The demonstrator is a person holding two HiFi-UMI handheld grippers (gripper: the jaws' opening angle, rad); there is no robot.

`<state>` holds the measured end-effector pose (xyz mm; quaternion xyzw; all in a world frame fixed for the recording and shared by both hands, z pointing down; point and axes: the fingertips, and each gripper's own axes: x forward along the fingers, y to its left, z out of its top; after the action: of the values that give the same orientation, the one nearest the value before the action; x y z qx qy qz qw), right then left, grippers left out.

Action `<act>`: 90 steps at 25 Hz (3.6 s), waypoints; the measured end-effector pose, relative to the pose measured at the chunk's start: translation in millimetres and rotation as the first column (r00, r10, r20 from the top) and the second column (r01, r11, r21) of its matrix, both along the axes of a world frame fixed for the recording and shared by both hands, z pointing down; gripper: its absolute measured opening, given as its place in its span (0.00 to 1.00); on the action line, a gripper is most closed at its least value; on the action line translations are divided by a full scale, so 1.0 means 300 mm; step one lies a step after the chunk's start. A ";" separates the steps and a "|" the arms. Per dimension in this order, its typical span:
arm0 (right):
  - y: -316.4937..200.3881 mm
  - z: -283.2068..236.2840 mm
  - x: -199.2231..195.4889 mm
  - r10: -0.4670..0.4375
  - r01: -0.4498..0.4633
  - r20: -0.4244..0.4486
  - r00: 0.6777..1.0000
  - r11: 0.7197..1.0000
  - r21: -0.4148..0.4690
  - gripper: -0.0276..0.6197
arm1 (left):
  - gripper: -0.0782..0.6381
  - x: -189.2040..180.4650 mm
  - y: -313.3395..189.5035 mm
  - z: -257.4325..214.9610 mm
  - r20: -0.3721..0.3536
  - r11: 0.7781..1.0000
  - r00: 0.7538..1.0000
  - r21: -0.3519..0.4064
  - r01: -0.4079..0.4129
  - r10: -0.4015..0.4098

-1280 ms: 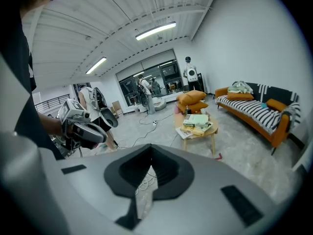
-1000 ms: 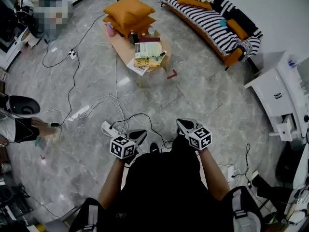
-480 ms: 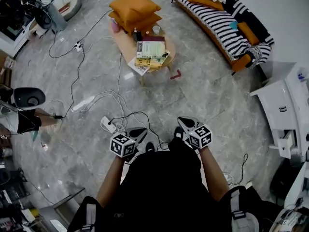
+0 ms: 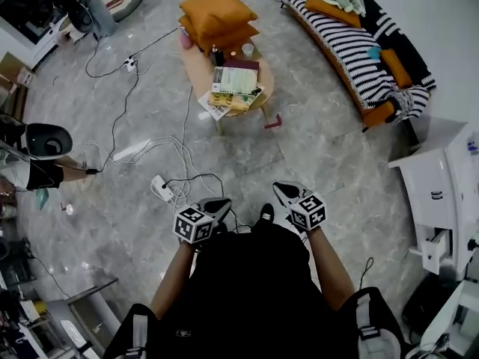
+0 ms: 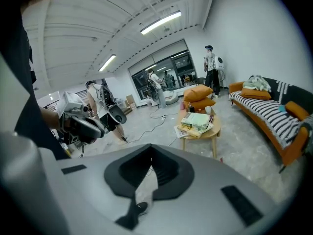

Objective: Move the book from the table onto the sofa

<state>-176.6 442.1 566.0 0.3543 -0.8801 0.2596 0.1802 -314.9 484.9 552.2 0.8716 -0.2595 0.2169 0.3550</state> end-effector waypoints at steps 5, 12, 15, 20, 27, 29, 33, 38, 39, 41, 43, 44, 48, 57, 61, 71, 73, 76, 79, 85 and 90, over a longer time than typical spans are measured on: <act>-0.008 0.001 0.059 -0.043 0.043 0.009 0.999 0.999 -0.007 0.05 | 0.12 0.054 -0.008 -0.009 0.022 0.999 0.999 0.005 0.044 -0.044; -0.005 0.003 0.161 -0.078 0.078 0.023 0.997 0.997 -0.013 0.05 | 0.12 0.056 -0.059 -0.041 0.080 0.989 0.987 0.042 0.140 -0.143; 0.011 0.010 0.209 -0.104 0.104 0.017 0.994 0.994 -0.025 0.05 | 0.12 0.062 -0.067 -0.062 0.087 0.981 0.978 0.064 0.185 -0.190; 0.022 0.018 0.273 -0.110 0.110 0.015 0.994 0.993 -0.034 0.05 | 0.12 0.106 -0.055 -0.074 0.093 0.976 0.973 0.074 0.205 -0.211; 0.025 0.021 0.285 -0.099 0.100 0.030 0.995 0.994 -0.041 0.05 | 0.12 0.136 -0.080 -0.111 0.070 0.974 0.975 0.096 0.206 -0.213; 0.006 0.007 0.271 -0.094 0.096 0.035 0.995 0.995 -0.033 0.05 | 0.12 0.141 -0.099 -0.112 0.065 0.975 0.977 0.099 0.198 -0.205; -0.009 0.008 0.247 -0.097 0.097 0.023 0.995 0.995 -0.032 0.05 | 0.12 0.167 -0.126 -0.090 0.048 0.981 0.983 0.091 0.172 -0.177; -0.043 0.001 0.240 -0.081 0.080 -0.004 0.997 0.996 -0.038 0.05 | 0.12 0.205 -0.197 -0.063 0.020 0.989 0.992 0.080 0.125 -0.126; -0.050 0.001 0.239 -0.078 0.078 -0.008 0.997 0.996 -0.042 0.05 | 0.12 0.208 -0.214 -0.060 0.014 0.990 0.993 0.078 0.119 -0.120; -0.067 0.007 0.237 -0.080 0.079 -0.019 0.997 0.996 -0.050 0.05 | 0.12 0.209 -0.248 -0.056 0.004 0.991 0.994 0.076 0.112 -0.113; -0.090 0.017 0.228 -0.090 0.088 -0.034 0.995 0.994 -0.060 0.05 | 0.12 0.203 -0.281 -0.055 -0.004 0.992 0.995 0.077 0.105 -0.105; -0.104 0.020 0.219 -0.096 0.093 -0.040 0.995 0.994 -0.063 0.05 | 0.12 0.198 -0.297 -0.057 -0.008 0.992 0.995 0.079 0.101 -0.100; -0.181 0.014 0.156 -0.101 0.097 -0.059 0.993 0.994 -0.059 0.05 | 0.12 0.165 -0.363 -0.052 -0.030 0.994 0.996 0.071 0.080 -0.078; -0.380 -0.004 0.004 -0.078 0.076 -0.073 0.994 0.997 -0.027 0.05 | 0.12 0.101 -0.553 -0.020 -0.036 0.997 0.999 0.071 -0.021 0.024; -0.451 0.007 -0.031 -0.058 0.056 -0.083 0.995 0.998 -0.023 0.05 | 0.12 0.074 -0.628 -0.011 -0.048 0.996 0.998 0.073 -0.043 0.046; -0.534 0.016 -0.125 -0.049 0.046 -0.096 0.994 0.999 -0.026 0.05 | 0.12 -0.026 -0.715 0.001 -0.066 0.997 0.997 0.065 -0.040 0.044; -0.545 0.014 -0.137 -0.057 0.055 -0.098 0.994 0.998 -0.025 0.05 | 0.12 -0.032 -0.723 0.002 -0.070 0.997 0.997 0.064 -0.034 0.039; -0.563 0.012 -0.142 -0.066 0.064 -0.104 0.992 0.998 -0.023 0.05 | 0.12 -0.035 -0.730 -0.003 -0.077 0.998 0.997 0.066 -0.022 0.027; -0.577 0.012 -0.144 -0.073 0.071 -0.103 0.992 0.997 -0.019 0.05 | 0.12 -0.040 -0.724 -0.001 -0.079 0.998 0.997 0.064 -0.012 0.017; -0.604 0.019 -0.136 -0.108 0.106 -0.111 0.988 0.994 -0.022 0.05 | 0.12 -0.048 -0.735 0.009 -0.081 0.998 0.996 0.060 0.036 -0.031; -0.655 0.013 -0.117 -0.135 0.134 -0.120 0.984 0.991 -0.016 0.05 | 0.12 -0.030 -0.759 0.014 -0.082 0.997 0.995 0.052 0.063 -0.058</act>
<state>-211.7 245.5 569.7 0.3085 -0.8885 0.2281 0.2516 -323.9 257.0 556.5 0.8806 -0.2771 0.1637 0.3478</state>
